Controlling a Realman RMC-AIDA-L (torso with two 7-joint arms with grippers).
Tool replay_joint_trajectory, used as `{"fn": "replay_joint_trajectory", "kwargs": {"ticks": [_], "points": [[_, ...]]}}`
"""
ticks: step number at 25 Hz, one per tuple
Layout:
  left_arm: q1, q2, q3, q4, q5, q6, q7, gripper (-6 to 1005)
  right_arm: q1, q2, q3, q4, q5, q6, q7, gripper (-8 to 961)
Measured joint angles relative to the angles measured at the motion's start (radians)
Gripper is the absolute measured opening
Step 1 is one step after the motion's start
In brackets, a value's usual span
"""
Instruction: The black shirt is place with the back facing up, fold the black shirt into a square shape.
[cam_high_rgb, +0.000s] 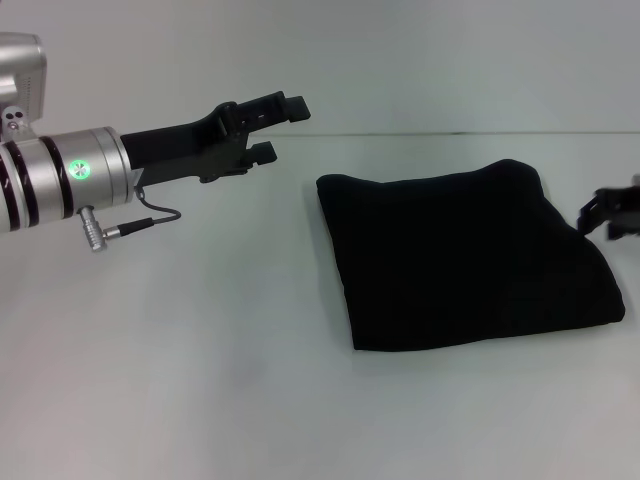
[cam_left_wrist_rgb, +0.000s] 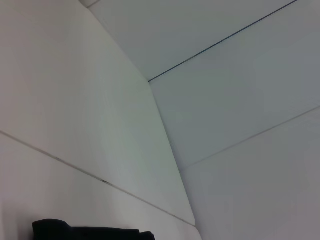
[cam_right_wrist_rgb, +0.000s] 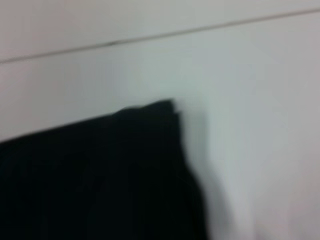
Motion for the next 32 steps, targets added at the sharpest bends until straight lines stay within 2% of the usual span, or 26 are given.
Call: {"fn": "replay_joint_trajectory", "kwargs": {"ticks": [4, 7, 8, 9, 12, 14, 17, 19, 23, 26, 32], "points": [[0.002, 0.002, 0.005, 0.000, 0.000, 0.020, 0.002, 941, -0.027, -0.017, 0.025, -0.080, 0.011, -0.043, 0.014, 249], [0.002, 0.019, 0.045, -0.006, 0.021, 0.073, -0.008, 941, -0.079, -0.016, 0.103, -0.176, 0.127, -0.101, -0.048, 375], [0.000, 0.027, 0.063, -0.015, 0.035, 0.098, -0.021, 941, -0.094, -0.021, 0.137, -0.181, 0.198, -0.121, -0.087, 417], [-0.003, 0.036, 0.079, -0.030, 0.061, 0.128, -0.042, 941, -0.107, -0.029, 0.165, -0.177, 0.256, -0.138, -0.120, 459], [-0.009, 0.044, 0.099, -0.076, 0.140, 0.193, -0.106, 940, -0.139, -0.074, 0.217, -0.118, 0.440, -0.197, -0.229, 450], [-0.010, 0.038, 0.106, -0.113, 0.175, 0.194, -0.130, 940, -0.148, -0.094, 0.223, -0.093, 0.496, -0.218, -0.258, 452], [-0.013, 0.025, 0.124, -0.186, 0.202, 0.157, -0.143, 875, -0.153, -0.107, 0.227, -0.089, 0.513, -0.235, -0.264, 456], [-0.013, 0.019, 0.127, -0.215, 0.211, 0.135, -0.144, 831, -0.151, -0.113, 0.232, -0.091, 0.515, -0.245, -0.264, 499], [-0.001, 0.004, 0.120, -0.232, 0.212, 0.082, -0.153, 798, -0.138, -0.116, 0.231, -0.094, 0.518, -0.256, -0.261, 585], [-0.001, -0.018, 0.120, -0.242, 0.209, 0.008, -0.159, 790, -0.130, -0.116, 0.233, -0.094, 0.518, -0.253, -0.260, 636], [-0.027, -0.044, 0.119, -0.270, 0.208, -0.085, -0.156, 788, -0.127, -0.114, 0.234, -0.094, 0.520, -0.249, -0.260, 738]]}}
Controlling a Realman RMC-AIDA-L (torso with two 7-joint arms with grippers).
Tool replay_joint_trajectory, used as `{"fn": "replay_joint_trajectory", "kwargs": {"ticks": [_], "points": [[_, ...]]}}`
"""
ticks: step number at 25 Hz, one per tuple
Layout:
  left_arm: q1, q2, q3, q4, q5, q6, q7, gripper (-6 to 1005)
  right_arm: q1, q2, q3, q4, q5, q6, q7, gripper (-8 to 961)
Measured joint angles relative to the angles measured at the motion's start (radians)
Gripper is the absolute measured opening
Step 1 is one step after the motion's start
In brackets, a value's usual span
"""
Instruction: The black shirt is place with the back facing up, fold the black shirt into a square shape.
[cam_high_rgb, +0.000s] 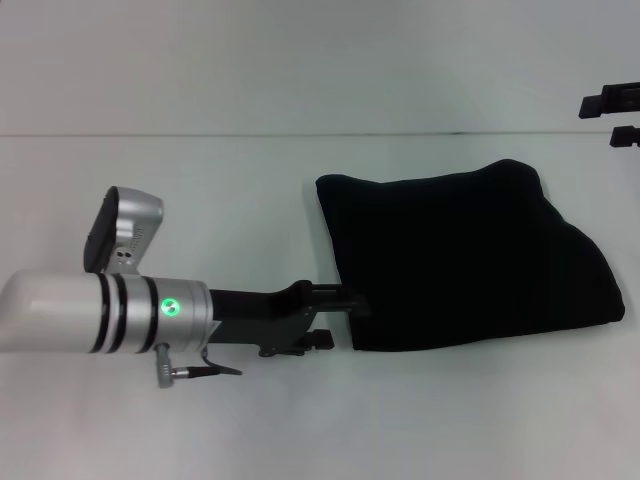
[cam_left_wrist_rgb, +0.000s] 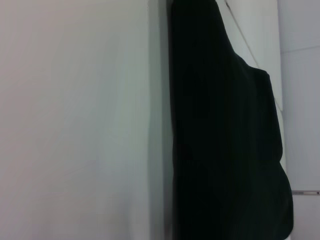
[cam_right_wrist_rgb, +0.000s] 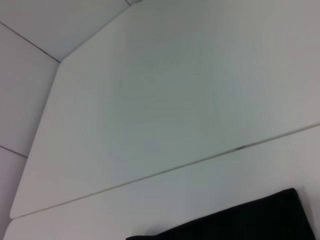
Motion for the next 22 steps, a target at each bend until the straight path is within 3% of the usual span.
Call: {"fn": "replay_joint_trajectory", "kwargs": {"ticks": [10, 22], "points": [[-0.056, -0.035, 0.033, -0.032, 0.005, -0.095, 0.009, 785, 0.000, 0.001, 0.005, 0.005, 0.002, 0.005, -0.005, 754], [-0.079, -0.038, 0.117, -0.036, 0.008, -0.146, 0.010, 635, -0.003, 0.002, 0.014, 0.005, 0.004, 0.004, -0.006, 753]]}}
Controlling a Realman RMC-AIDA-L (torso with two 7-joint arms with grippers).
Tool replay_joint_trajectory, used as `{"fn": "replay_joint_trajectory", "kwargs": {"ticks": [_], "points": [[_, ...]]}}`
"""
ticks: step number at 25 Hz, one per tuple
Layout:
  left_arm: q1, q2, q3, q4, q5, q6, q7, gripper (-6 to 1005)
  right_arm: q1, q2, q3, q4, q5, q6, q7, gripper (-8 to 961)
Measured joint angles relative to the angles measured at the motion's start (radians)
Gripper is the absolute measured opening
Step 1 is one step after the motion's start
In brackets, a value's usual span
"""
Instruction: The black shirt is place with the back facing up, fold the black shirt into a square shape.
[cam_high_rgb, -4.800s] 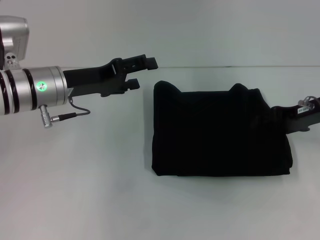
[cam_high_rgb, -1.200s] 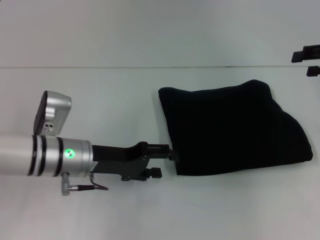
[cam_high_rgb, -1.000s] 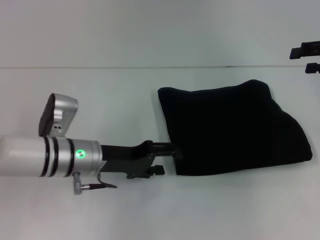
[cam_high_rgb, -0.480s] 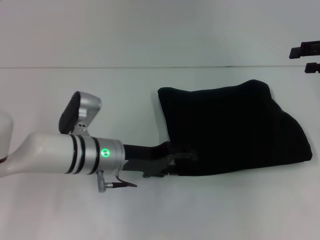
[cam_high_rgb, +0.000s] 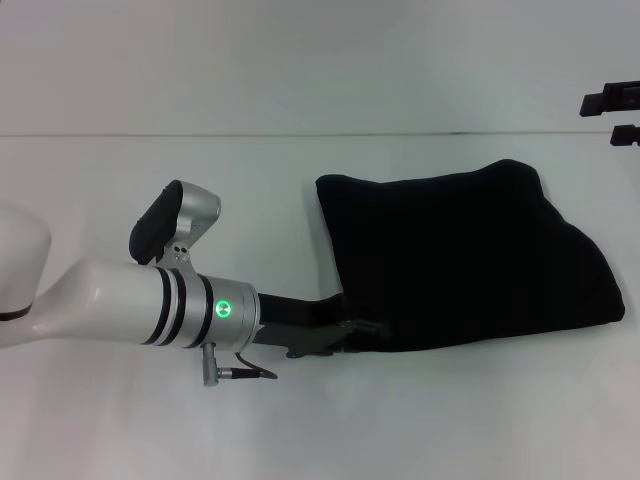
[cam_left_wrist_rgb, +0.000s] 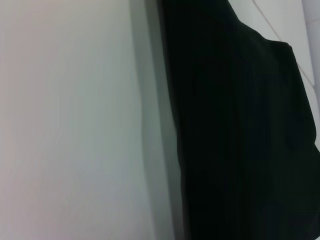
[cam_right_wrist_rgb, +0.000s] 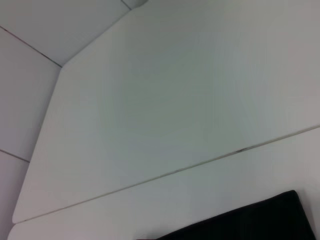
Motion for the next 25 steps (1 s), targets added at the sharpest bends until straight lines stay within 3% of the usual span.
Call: {"fn": "replay_joint_trajectory", "kwargs": {"ticks": [7, 17, 19, 20, 25], "points": [[-0.001, 0.000, 0.002, 0.005, 0.001, -0.001, 0.003, 418, 0.001, 0.000, 0.004, 0.002, 0.000, 0.000, 0.000, 751], [0.005, 0.000, -0.002, 0.009, -0.004, 0.015, 0.114, 188, 0.002, 0.003, 0.004, 0.002, 0.000, -0.001, 0.000, 748], [0.018, 0.002, -0.011, 0.014, -0.005, 0.032, 0.144, 89, 0.002, 0.003, 0.004, 0.003, 0.000, -0.003, 0.000, 748], [0.034, 0.004, -0.019, 0.027, -0.007, 0.047, 0.155, 40, 0.002, 0.003, 0.004, 0.003, 0.000, -0.005, 0.000, 747], [0.169, 0.015, -0.062, 0.151, -0.009, 0.146, 0.157, 51, -0.004, 0.001, 0.004, 0.004, 0.000, -0.006, 0.002, 746]]}}
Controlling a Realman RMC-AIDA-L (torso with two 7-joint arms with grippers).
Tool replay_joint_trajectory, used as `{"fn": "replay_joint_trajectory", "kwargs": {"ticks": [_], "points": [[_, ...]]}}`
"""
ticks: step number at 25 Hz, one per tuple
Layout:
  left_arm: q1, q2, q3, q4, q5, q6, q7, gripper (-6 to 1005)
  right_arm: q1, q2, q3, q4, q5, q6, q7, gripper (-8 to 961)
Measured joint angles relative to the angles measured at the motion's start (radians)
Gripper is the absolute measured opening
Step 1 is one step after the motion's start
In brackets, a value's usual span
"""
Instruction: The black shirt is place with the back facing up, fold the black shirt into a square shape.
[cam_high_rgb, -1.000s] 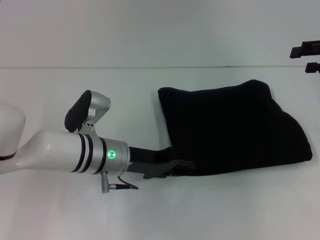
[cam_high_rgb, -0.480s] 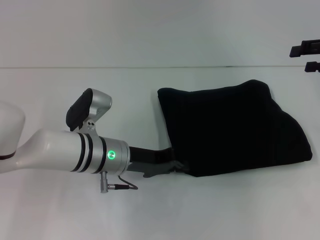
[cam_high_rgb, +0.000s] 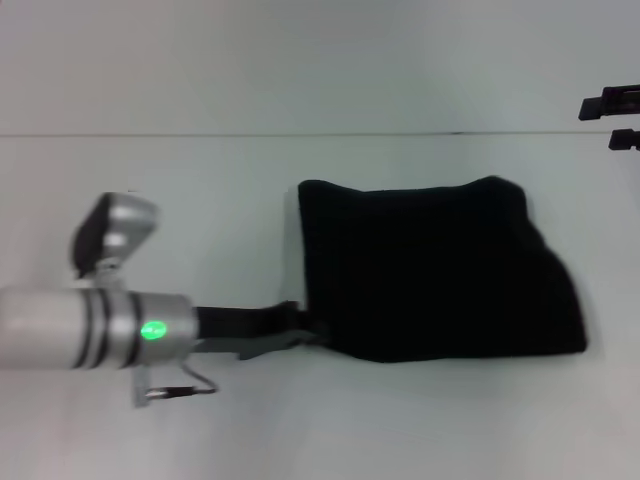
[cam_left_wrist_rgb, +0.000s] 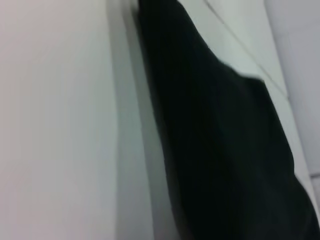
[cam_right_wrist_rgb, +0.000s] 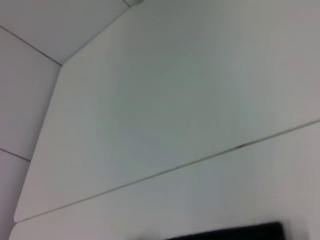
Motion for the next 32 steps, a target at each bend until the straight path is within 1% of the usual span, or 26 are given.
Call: {"fn": "replay_joint_trajectory", "kwargs": {"ticks": [2, 5, 7, 9, 12, 16, 19, 20, 21, 23, 25, 26, 28, 29, 30, 31, 32], "points": [[0.052, 0.011, -0.030, 0.037, 0.000, 0.044, -0.001, 55, 0.000, 0.000, 0.000, 0.000, 0.000, 0.001, 0.000, 745], [0.108, 0.021, -0.070, 0.062, 0.006, 0.100, 0.001, 61, 0.002, 0.001, 0.000, 0.000, 0.000, 0.003, 0.004, 744], [0.132, 0.023, -0.085, 0.076, 0.009, 0.128, 0.005, 65, 0.006, 0.002, 0.000, 0.000, 0.000, 0.004, 0.007, 744], [0.142, 0.023, -0.087, 0.084, 0.011, 0.151, 0.007, 70, 0.013, 0.003, 0.000, 0.000, 0.000, 0.005, 0.009, 743], [0.137, 0.023, -0.082, 0.084, 0.012, 0.174, 0.011, 76, 0.020, 0.003, 0.000, 0.000, 0.000, 0.005, 0.010, 742], [0.125, 0.031, -0.086, 0.077, 0.014, 0.196, 0.006, 85, 0.023, 0.003, 0.000, 0.000, 0.000, 0.001, 0.010, 741], [0.115, 0.046, -0.095, 0.069, 0.029, 0.205, -0.020, 91, 0.021, 0.002, 0.000, 0.000, 0.000, 0.001, 0.010, 740], [0.104, 0.056, -0.096, 0.067, 0.072, 0.212, -0.043, 93, 0.020, 0.001, 0.000, -0.001, 0.000, 0.002, 0.010, 740], [0.104, 0.056, -0.096, 0.067, 0.072, 0.212, -0.043, 95, 0.020, 0.001, 0.000, -0.001, 0.000, 0.002, 0.010, 740], [0.098, 0.062, -0.104, 0.078, 0.123, 0.213, -0.058, 99, 0.020, 0.000, 0.000, -0.002, 0.000, 0.003, 0.009, 739], [0.094, 0.070, -0.135, 0.095, 0.161, 0.232, -0.059, 104, 0.019, -0.001, -0.001, -0.004, 0.000, 0.001, 0.005, 739], [0.094, 0.078, -0.163, 0.112, 0.171, 0.257, -0.052, 106, 0.019, -0.002, -0.003, -0.005, 0.000, -0.002, 0.003, 738], [0.103, 0.083, -0.217, 0.166, 0.171, 0.318, -0.015, 110, 0.017, -0.003, -0.006, -0.008, 0.000, -0.011, -0.018, 738], [0.114, 0.083, -0.264, 0.219, 0.148, 0.366, 0.050, 217, 0.016, -0.004, -0.004, -0.009, 0.003, -0.021, -0.047, 738], [0.117, 0.082, -0.280, 0.236, 0.134, 0.384, 0.083, 324, 0.015, -0.004, 0.000, -0.009, 0.011, -0.037, -0.091, 737], [0.121, 0.080, -0.304, 0.262, 0.112, 0.409, 0.140, 364, 0.012, -0.001, 0.005, -0.010, 0.026, -0.055, -0.161, 737], [0.120, 0.080, -0.319, 0.279, 0.073, 0.443, 0.249, 405, 0.005, 0.005, 0.012, -0.011, 0.046, -0.074, -0.252, 737]]}}
